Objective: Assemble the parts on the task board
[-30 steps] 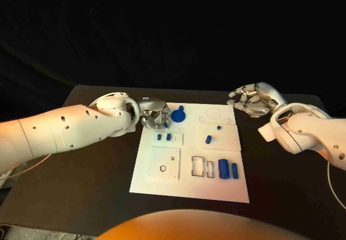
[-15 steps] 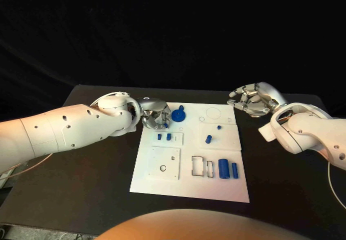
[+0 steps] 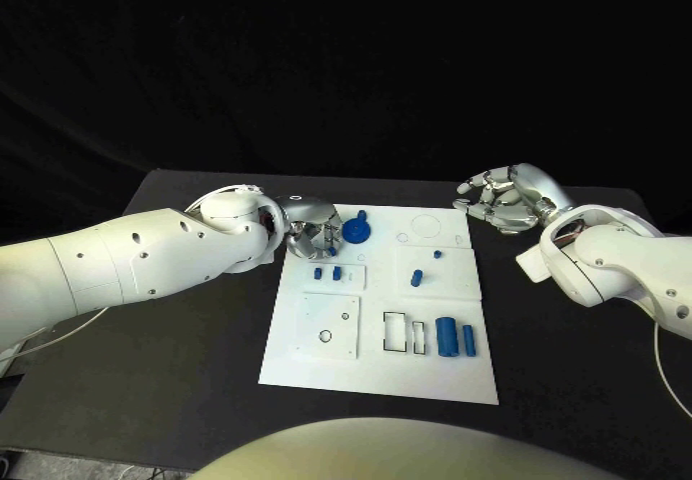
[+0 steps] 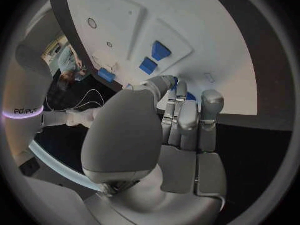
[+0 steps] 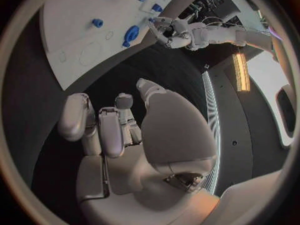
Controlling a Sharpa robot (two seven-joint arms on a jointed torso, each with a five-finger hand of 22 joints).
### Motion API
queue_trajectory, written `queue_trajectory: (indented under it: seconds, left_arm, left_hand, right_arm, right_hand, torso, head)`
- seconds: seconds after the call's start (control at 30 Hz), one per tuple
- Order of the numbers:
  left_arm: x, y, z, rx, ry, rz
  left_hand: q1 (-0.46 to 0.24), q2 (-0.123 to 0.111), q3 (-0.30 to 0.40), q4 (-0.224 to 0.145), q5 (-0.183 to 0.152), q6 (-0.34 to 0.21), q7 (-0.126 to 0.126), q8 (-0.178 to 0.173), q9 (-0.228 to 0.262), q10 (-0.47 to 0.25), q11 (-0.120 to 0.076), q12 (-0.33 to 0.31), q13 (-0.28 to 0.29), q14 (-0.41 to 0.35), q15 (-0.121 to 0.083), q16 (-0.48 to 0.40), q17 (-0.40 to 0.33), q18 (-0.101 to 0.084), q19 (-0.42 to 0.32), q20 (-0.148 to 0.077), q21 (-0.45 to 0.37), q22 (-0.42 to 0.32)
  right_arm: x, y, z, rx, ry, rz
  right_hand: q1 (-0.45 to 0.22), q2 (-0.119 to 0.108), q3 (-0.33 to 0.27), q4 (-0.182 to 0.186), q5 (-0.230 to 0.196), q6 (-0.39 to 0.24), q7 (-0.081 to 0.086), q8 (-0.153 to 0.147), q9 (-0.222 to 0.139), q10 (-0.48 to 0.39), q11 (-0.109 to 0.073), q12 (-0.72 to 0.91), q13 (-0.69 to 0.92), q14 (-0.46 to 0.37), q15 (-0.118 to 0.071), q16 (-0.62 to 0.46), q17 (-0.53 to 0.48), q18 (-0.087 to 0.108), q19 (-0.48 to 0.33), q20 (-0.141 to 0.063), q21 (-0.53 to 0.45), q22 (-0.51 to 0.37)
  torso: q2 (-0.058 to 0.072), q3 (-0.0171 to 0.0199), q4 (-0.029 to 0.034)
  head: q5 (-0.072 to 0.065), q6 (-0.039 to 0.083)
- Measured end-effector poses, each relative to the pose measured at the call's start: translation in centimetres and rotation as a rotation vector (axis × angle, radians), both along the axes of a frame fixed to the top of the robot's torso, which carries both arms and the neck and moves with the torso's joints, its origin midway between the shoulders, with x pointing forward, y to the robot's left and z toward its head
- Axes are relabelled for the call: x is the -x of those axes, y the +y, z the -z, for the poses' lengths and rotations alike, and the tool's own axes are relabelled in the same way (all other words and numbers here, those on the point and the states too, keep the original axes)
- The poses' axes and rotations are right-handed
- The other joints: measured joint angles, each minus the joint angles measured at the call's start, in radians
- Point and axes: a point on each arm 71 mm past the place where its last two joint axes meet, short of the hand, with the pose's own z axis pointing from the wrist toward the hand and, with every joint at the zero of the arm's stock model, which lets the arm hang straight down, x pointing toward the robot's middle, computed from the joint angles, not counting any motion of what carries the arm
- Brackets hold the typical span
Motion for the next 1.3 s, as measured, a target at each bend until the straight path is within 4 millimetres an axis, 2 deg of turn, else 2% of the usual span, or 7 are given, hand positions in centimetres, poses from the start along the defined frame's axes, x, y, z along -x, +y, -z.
queue_trajectory:
  seconds: [0.8, 0.9, 1.17, 1.3]
  left_arm:
    - [-0.05, -0.31, 0.18, -0.017, 0.005, 0.001]
    - [-0.05, -0.3, 0.19, -0.018, 0.007, 0.001]
    - [0.0, -0.07, 0.42, -0.026, 0.015, -0.004]
    - [-0.01, -0.04, 0.43, -0.027, 0.015, -0.005]
  left_hand:
    - [0.0, 0.0, 0.005, -0.006, -0.004, 0.004, 0.004, -0.008, 0.0, 0.003, 0.004, -0.01, 0.001, -0.004, 0.004, -0.004, -0.012, 0.0, -0.004, 0.004, -0.004, -0.002]
    - [-0.005, -0.002, 0.003, -0.009, -0.004, 0.004, 0.004, -0.02, 0.0, 0.005, 0.002, -0.022, 0.002, -0.004, 0.004, -0.004, -0.012, 0.0, -0.007, 0.0, -0.008, -0.004]
    - [-0.026, -0.016, 0.013, -0.018, -0.004, -0.056, 0.006, -0.074, -0.013, 0.013, 0.002, -0.056, 0.004, -0.011, 0.003, -0.012, -0.029, 0.0, -0.018, 0.004, -0.023, -0.017]
    - [-0.032, -0.021, 0.013, -0.018, -0.004, -0.071, 0.009, -0.086, -0.017, 0.013, 0.002, -0.068, 0.004, -0.02, 0.005, -0.016, -0.042, 0.0, -0.025, 0.004, -0.03, -0.024]
  right_arm:
    - [-0.01, 0.0, 0.0, 0.001, 0.0, 0.0]
    - [-0.01, -0.01, 0.01, 0.001, 0.0, 0.0]
    - [-0.02, -0.04, 0.01, 0.001, 0.0, 0.001]
    - [-0.03, -0.05, 0.02, 0.001, 0.0, 0.001]
  right_hand:
    - [0.0, 0.0, 0.0, 0.0, 0.0, 0.0, 0.0, 0.0, 0.0, 0.0, 0.0, 0.0, 0.0, 0.0, 0.0, 0.0, 0.0, 0.0, 0.0, 0.0, 0.0, 0.0]
    - [0.0, 0.0, 0.0, 0.0, 0.0, 0.0, 0.0, 0.001, 0.0, 0.0, 0.0, 0.0, -0.001, 0.0, 0.0, 0.0, 0.0, 0.0, 0.0, 0.0, -0.002, -0.001]
    - [0.0, 0.0, 0.0, 0.0, 0.0, 0.0, 0.0, 0.004, 0.0, 0.0, 0.0, 0.0, -0.004, 0.0, 0.0, 0.0, -0.001, 0.0, 0.0, 0.0, -0.008, -0.003]
    - [0.0, 0.0, 0.0, 0.0, 0.0, 0.0, 0.0, 0.004, 0.0, 0.0, 0.0, 0.0, -0.004, 0.0, 0.0, 0.0, -0.001, 0.0, 0.0, 0.0, -0.008, -0.003]
  torso:
    - [0.001, -0.0004, 0.0008]
    - [0.0, -0.0004, 0.0009]
    - [0.0, -0.0004, 0.0009]
    - [0.0, -0.0004, 0.0009]
  head:
    - [0.0, -0.003]
    - [0.0, -0.003]
    - [0.001, -0.003]
    - [0.001, -0.002]
